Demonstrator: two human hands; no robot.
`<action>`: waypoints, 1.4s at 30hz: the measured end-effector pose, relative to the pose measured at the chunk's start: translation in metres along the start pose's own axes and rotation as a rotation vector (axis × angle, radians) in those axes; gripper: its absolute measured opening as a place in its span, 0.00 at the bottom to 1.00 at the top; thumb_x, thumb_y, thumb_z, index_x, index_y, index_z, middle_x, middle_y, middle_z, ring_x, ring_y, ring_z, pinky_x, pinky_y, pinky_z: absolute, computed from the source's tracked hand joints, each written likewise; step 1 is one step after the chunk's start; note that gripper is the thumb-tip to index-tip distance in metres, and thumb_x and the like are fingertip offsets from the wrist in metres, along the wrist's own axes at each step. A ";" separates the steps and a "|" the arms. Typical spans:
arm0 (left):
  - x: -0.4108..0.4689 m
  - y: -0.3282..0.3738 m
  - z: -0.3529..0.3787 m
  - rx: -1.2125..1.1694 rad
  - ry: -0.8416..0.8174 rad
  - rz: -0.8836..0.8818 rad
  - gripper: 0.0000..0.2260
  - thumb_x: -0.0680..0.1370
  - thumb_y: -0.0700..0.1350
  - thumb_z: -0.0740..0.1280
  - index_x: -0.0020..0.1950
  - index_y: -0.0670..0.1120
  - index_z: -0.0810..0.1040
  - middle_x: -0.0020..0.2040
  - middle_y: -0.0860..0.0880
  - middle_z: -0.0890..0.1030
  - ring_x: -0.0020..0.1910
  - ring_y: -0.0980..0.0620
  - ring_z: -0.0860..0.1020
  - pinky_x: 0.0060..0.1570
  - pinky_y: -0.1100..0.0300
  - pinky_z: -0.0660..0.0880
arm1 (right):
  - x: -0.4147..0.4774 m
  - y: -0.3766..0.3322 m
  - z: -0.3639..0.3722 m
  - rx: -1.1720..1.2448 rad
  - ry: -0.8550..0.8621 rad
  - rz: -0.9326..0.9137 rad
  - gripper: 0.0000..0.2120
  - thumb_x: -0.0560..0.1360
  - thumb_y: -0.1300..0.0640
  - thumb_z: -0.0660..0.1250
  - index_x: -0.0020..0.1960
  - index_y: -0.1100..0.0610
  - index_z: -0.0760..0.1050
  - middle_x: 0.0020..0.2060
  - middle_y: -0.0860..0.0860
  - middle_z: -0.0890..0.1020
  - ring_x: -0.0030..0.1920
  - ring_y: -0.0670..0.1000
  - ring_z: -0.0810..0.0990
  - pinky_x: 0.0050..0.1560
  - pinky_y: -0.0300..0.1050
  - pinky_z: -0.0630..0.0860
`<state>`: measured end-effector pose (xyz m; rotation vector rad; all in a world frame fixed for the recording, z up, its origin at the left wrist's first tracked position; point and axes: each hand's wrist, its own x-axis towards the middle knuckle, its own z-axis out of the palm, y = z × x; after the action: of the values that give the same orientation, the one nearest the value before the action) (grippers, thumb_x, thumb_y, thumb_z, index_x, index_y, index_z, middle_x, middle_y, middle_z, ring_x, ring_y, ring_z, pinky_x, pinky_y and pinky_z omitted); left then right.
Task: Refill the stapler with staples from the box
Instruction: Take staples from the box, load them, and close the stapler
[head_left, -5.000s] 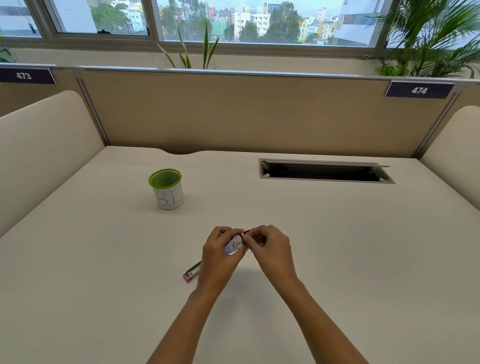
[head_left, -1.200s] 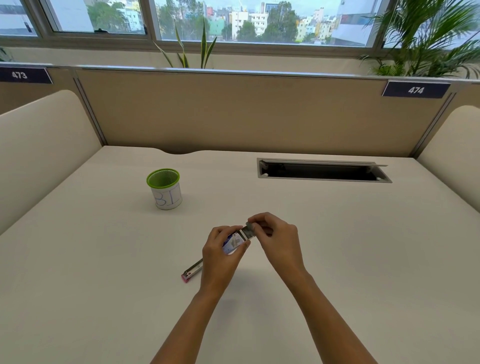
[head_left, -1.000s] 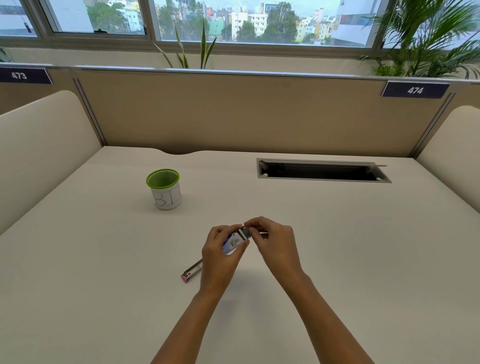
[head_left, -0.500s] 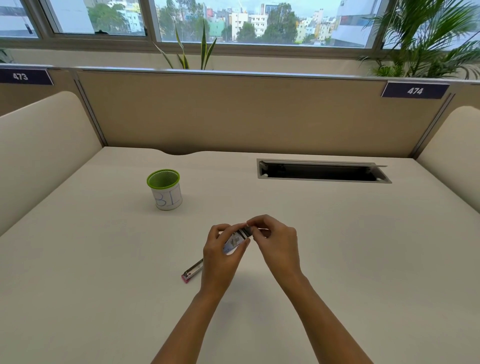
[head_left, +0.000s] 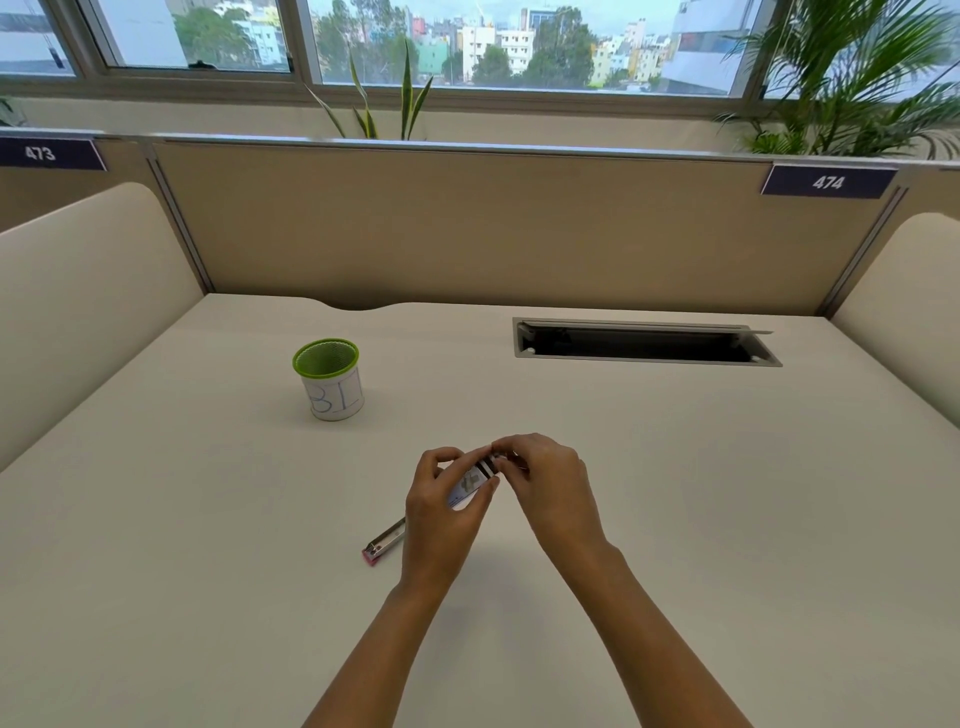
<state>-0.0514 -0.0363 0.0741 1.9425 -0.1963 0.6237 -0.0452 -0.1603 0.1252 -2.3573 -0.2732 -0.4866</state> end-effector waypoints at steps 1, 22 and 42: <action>0.000 0.000 0.000 -0.004 0.004 -0.003 0.19 0.70 0.42 0.73 0.57 0.57 0.75 0.51 0.50 0.73 0.50 0.63 0.75 0.46 0.78 0.72 | 0.000 0.000 0.000 0.007 0.004 -0.012 0.07 0.75 0.62 0.67 0.51 0.57 0.81 0.46 0.53 0.85 0.44 0.49 0.82 0.46 0.36 0.77; -0.001 0.008 0.001 -0.143 -0.057 -0.025 0.18 0.70 0.47 0.72 0.58 0.48 0.77 0.52 0.48 0.76 0.53 0.56 0.77 0.49 0.73 0.74 | 0.004 0.015 -0.006 1.131 -0.204 0.738 0.06 0.73 0.60 0.69 0.50 0.58 0.81 0.46 0.53 0.85 0.51 0.50 0.82 0.52 0.38 0.78; 0.000 0.007 0.004 -0.129 -0.085 -0.032 0.14 0.71 0.42 0.72 0.54 0.49 0.75 0.50 0.50 0.76 0.51 0.58 0.76 0.47 0.74 0.73 | 0.000 0.012 -0.001 1.174 -0.245 0.808 0.06 0.72 0.61 0.70 0.38 0.55 0.85 0.36 0.49 0.87 0.36 0.42 0.84 0.37 0.32 0.78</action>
<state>-0.0530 -0.0429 0.0786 1.8454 -0.2518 0.4955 -0.0417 -0.1697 0.1180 -1.1838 0.2505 0.3163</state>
